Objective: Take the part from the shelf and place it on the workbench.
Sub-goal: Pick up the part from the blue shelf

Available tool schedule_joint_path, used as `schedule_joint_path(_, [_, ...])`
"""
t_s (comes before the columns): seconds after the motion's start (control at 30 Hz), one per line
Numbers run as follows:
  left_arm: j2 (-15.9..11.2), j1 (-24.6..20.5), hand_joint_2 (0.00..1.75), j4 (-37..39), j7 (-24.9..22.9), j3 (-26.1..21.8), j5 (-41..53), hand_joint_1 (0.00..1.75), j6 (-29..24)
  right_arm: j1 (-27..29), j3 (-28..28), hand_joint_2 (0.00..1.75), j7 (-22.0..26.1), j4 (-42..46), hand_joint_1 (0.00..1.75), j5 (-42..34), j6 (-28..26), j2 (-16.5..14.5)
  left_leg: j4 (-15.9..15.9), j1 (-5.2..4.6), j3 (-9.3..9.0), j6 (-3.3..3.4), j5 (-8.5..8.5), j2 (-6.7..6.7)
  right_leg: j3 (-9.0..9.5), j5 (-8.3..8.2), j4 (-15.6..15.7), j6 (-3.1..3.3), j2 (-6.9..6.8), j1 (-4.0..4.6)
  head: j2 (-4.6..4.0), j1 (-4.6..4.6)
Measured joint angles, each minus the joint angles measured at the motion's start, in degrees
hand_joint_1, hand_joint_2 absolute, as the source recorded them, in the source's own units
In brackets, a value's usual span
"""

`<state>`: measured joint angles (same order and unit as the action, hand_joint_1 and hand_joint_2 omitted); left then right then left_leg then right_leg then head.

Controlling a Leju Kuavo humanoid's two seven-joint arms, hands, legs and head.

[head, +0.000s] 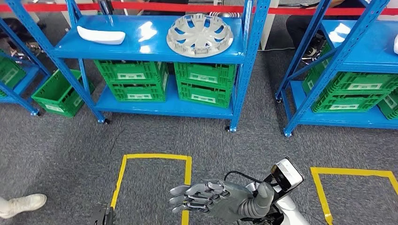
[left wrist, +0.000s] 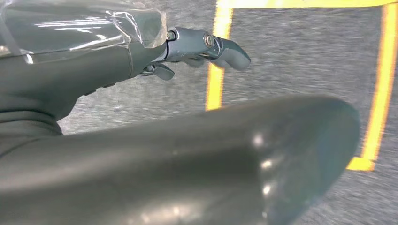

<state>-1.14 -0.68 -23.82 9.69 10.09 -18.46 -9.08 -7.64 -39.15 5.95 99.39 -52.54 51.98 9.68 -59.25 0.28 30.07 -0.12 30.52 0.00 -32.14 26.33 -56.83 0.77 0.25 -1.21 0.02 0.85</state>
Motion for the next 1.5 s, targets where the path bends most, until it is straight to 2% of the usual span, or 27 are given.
schedule_joint_path(0.1, [0.1, -0.2, 0.00, 0.2, 0.0, 0.0, -0.1, 0.00, 0.1, -0.2, -0.1, 0.00, 0.0, 0.0, 0.00, 0.1, 0.3, 0.0, -12.3, 0.40, 7.88, -0.98, 3.15, -0.03, 1.68, 1.53, 0.0, 0.51, 0.20, -0.09, 0.00, 0.11])
schedule_joint_path(0.17, [0.1, -0.1, 0.00, 0.5, 0.0, 0.0, -0.2, 0.00, 0.1, -0.1, -0.2, 0.00, 0.0, 0.0, 0.00, 0.1, 0.3, 0.0, -15.3, 0.47, 12.01, -1.03, 1.25, -0.03, 3.20, 2.83, 0.0, 0.43, 0.48, -0.03, 0.00, 0.13])
schedule_joint_path(0.2, [0.2, -0.1, 0.00, 0.5, 0.1, 0.0, -0.2, 0.00, 0.1, -0.1, -0.3, 0.00, 0.0, 0.0, 0.00, 0.1, 0.4, 0.0, -13.1, 0.42, 12.36, -0.79, -1.71, -0.03, 4.21, 3.58, 0.1, 0.34, 0.60, 0.02, 0.00, 0.14])
schedule_joint_path(0.27, [0.1, 0.0, 0.00, 0.7, 0.1, 0.0, -0.3, 0.00, 0.1, -0.2, -0.4, 0.00, 0.0, 0.0, 0.00, 0.1, 0.4, 0.0, -5.0, 0.16, 10.60, 0.18, -8.33, -0.04, 6.25, 5.15, 0.3, 0.14, 0.72, 0.11, 0.00, 0.08])
schedule_joint_path(0.3, [0.0, 0.0, 0.00, 0.9, 0.1, 0.0, -0.3, 0.00, 0.1, -0.2, -0.4, 0.00, 0.0, 0.0, 0.00, 0.1, 0.5, 0.0, -1.7, -0.12, 9.39, 0.79, -9.97, 0.02, 7.04, 5.80, 0.7, -0.09, 0.78, 0.23, 0.00, 0.05])
schedule_joint_path(0.37, [-0.1, 0.1, 0.00, 1.1, 0.2, -0.1, -0.4, 0.00, 0.1, -0.3, -0.4, 0.00, 0.0, 0.0, 0.00, 0.1, 0.7, 0.0, 1.3, -0.65, 7.58, 1.83, -9.28, 0.26, 8.29, 6.43, 1.6, -0.80, 0.80, 0.39, 0.00, 0.06])
schedule_joint_path(0.43, [-0.2, 0.2, 0.00, 1.1, 0.3, -0.1, -0.5, 0.00, 0.1, -0.4, -0.5, 0.00, 0.0, 0.1, 0.00, 0.1, 0.9, -0.1, 2.9, -0.69, 5.82, 2.60, -8.05, 0.41, 8.93, 5.69, 1.2, -1.95, 0.64, 0.51, 0.00, 0.16])
schedule_joint_path(0.47, [-0.2, 0.3, 0.00, 1.1, 0.4, -0.1, -0.6, 0.00, 0.1, -0.4, -0.6, 0.00, 0.0, 0.1, 0.00, 0.1, 1.0, -0.1, 3.6, -0.53, 4.88, 2.84, -7.85, 0.34, 8.33, 4.97, -0.7, -2.32, 0.51, 0.56, 0.00, 0.11])
schedule_joint_path(0.53, [-0.1, 0.4, 0.00, 1.1, 0.5, -0.3, -0.6, 0.00, 0.1, -0.6, -0.7, 0.00, 0.0, 0.1, 0.00, 0.1, 1.2, 0.0, 4.6, -0.19, 2.97, 3.12, -7.31, 0.10, 3.96, 4.51, -7.7, -2.28, 0.38, 0.52, 0.00, -0.01])
schedule_joint_path(0.57, [-0.1, 0.5, 0.00, 1.1, 0.6, -0.3, -0.6, 0.00, 0.1, -0.6, -0.7, 0.00, 0.0, 0.1, 0.00, 0.1, 1.3, 0.0, 4.8, -0.19, 2.22, 3.18, -6.80, 0.01, 0.94, 5.39, -11.8, -2.00, 0.34, 0.52, 0.00, -0.06])
schedule_joint_path(0.63, [-0.1, 0.8, 0.00, 1.1, 0.6, -0.4, -0.6, 0.00, 0.1, -0.5, -0.8, 0.00, 0.0, 0.1, 0.00, 0.1, 1.3, 0.2, 5.0, -0.14, 0.66, 3.11, -5.44, -0.24, -4.44, 9.31, -16.5, -1.55, 0.33, 0.44, 0.00, -0.08])
schedule_joint_path(0.7, [0.0, 1.1, 0.00, 1.1, 0.6, -0.5, -0.5, 0.00, 0.1, -0.4, -0.9, 0.00, 0.0, 0.0, 0.00, 0.1, 1.4, 0.3, 5.0, -0.11, -1.38, 2.85, -3.85, -0.52, -6.82, 11.70, -14.9, -1.91, 0.29, 0.33, 0.00, -0.10])
schedule_joint_path(0.73, [0.1, 1.1, 0.00, 1.1, 0.6, -0.5, -0.5, 0.00, 0.1, -0.4, -0.9, 0.00, 0.0, 0.0, 0.00, 0.1, 1.4, 0.3, 5.0, -0.10, -2.53, 2.66, -2.99, -0.63, -7.00, 10.61, -12.0, -2.57, 0.21, 0.26, 0.00, -0.10])
schedule_joint_path(0.8, [0.1, 1.3, 0.00, 1.2, 0.6, -0.5, -0.5, 0.00, 0.1, -0.3, -0.9, 0.00, 0.0, 0.0, 0.00, 0.1, 1.4, 0.5, 4.9, -0.15, -4.41, 2.15, -1.08, -0.74, -6.54, 3.87, -4.9, -4.16, -0.36, 0.20, 0.00, -0.07])
schedule_joint_path(0.83, [0.2, 1.3, 0.00, 1.2, 0.6, -0.5, -0.5, 0.00, 0.1, -0.2, -1.0, 0.00, 0.0, -0.1, 0.00, 0.1, 1.4, 0.5, 4.9, -0.19, -5.08, 1.79, -0.09, -0.68, -6.06, 0.70, -2.5, -4.32, -0.75, 0.34, 0.00, -0.06])
schedule_joint_path(0.87, [0.2, 1.3, 0.00, 1.2, 0.6, -0.6, -0.5, 0.00, 0.1, -0.2, -1.0, 0.00, -0.1, -0.2, 0.00, 0.1, 1.4, 0.6, 4.7, -0.21, -5.81, 1.36, 0.55, -0.59, -5.67, -1.51, -1.0, -3.93, -1.00, 0.48, 0.00, -0.04])
schedule_joint_path(0.9, [0.2, 1.3, 0.00, 1.2, 0.6, -0.6, -0.5, 0.00, 0.1, -0.2, -1.0, 0.00, -0.1, -0.2, 0.00, 0.1, 1.5, 0.6, 4.5, -0.22, -6.52, 1.00, 0.92, -0.49, -5.19, -2.34, -0.5, -3.01, -1.09, 0.64, 0.00, -0.03])
schedule_joint_path(0.97, [0.2, 1.3, 0.00, 1.2, 0.7, -0.7, -0.5, 0.00, 0.1, -0.3, -1.0, 0.00, -0.1, -0.2, 0.00, 0.1, 1.5, 0.6, 2.7, -0.11, -7.10, 0.42, 0.92, -0.27, -3.56, -3.06, -0.1, -1.20, -0.78, 0.49, 0.00, -0.07])
schedule_joint_path(1.0, [0.2, 1.2, 0.00, 1.2, 0.7, -0.7, -0.4, 0.00, 0.1, -0.4, -1.1, 0.00, 0.0, -0.1, 0.00, 0.1, 1.5, 0.5, 0.5, -0.04, -6.26, 0.22, 1.14, -0.21, -2.71, -3.20, 0.0, -0.48, -0.71, 0.35, 0.00, -0.02])
schedule_joint_path(1.1, [0.1, 1.1, 0.00, 1.2, 0.7, -0.7, -0.4, 0.00, 0.1, -0.5, -1.2, 0.00, -0.1, -0.1, 0.00, 0.1, 1.5, 0.3, -9.2, 0.43, 0.23, -0.67, 4.68, -0.14, -1.37, -2.39, 0.1, 0.55, -0.44, 0.15, 0.00, 0.07])
schedule_joint_path(1.17, [0.1, 1.3, 0.00, 1.2, 0.7, -0.8, -0.4, 0.00, 0.0, -0.4, -1.2, 0.00, -0.1, -0.1, 0.00, 0.1, 1.5, 0.2, -12.6, 0.88, 4.41, -1.16, 7.58, -0.13, -0.89, -1.77, 0.1, 0.41, -0.06, 0.06, 0.00, 0.05])
schedule_joint_path(1.2, [0.1, 1.3, 0.00, 1.2, 0.7, -0.9, -0.4, 0.00, 0.0, -0.4, -1.2, 0.00, -0.1, -0.1, 0.00, 0.1, 1.5, 0.2, -12.2, 1.11, 5.45, -1.34, 7.49, -0.11, -0.55, -1.44, 0.0, 0.22, 0.09, -0.03, 0.00, 0.05])
schedule_joint_path(1.23, [0.1, 1.4, 0.00, 1.2, 0.7, -0.9, -0.4, 0.00, 0.0, -0.4, -1.2, 0.00, -0.1, -0.2, 0.00, 0.1, 1.5, 0.2, -10.0, 1.33, 5.54, -1.48, 5.63, -0.09, -0.12, -1.11, 0.0, -0.03, 0.19, -0.17, 0.00, 0.05])
schedule_joint_path(1.3, [0.0, 1.4, 0.00, 1.2, 0.7, -0.9, -0.4, 0.00, 0.0, -0.4, -1.2, 0.00, -0.1, -0.2, 0.00, 0.1, 1.5, 0.2, -2.8, 1.66, 4.02, -1.72, -0.51, 0.13, 0.71, -0.44, 0.0, -0.69, 0.27, -0.27, 0.00, 0.04])
schedule_joint_path(1.33, [0.0, 1.4, 0.00, 1.2, 0.7, -0.9, -0.4, 0.00, 0.0, -0.4, -1.3, 0.00, -0.1, -0.2, 0.00, 0.1, 1.6, 0.2, 0.0, 1.69, 3.28, -1.64, -2.23, 0.37, 1.02, -0.10, 0.0, -1.12, 0.28, -0.22, 0.00, 0.03])
schedule_joint_path(1.43, [0.0, 1.5, 0.00, 1.1, 0.6, -1.0, -0.4, 0.00, 0.0, -0.4, -1.3, 0.00, -0.1, -0.1, 0.00, 0.0, 1.8, 0.2, 1.9, 1.36, 2.73, -0.16, -2.47, 0.59, 1.55, 0.04, -0.4, -2.68, 0.28, -0.03, 0.00, -0.01])
schedule_joint_path(1.5, [-0.1, 1.6, 0.00, 1.1, 0.6, -1.0, -0.3, 0.00, 0.0, -0.5, -1.2, 0.00, -0.1, -0.1, 0.00, 0.1, 2.0, 0.2, 2.2, 1.33, 1.85, 0.98, -3.65, 0.27, 1.08, 0.67, -2.3, -3.23, 0.12, -0.14, 0.00, -0.08])
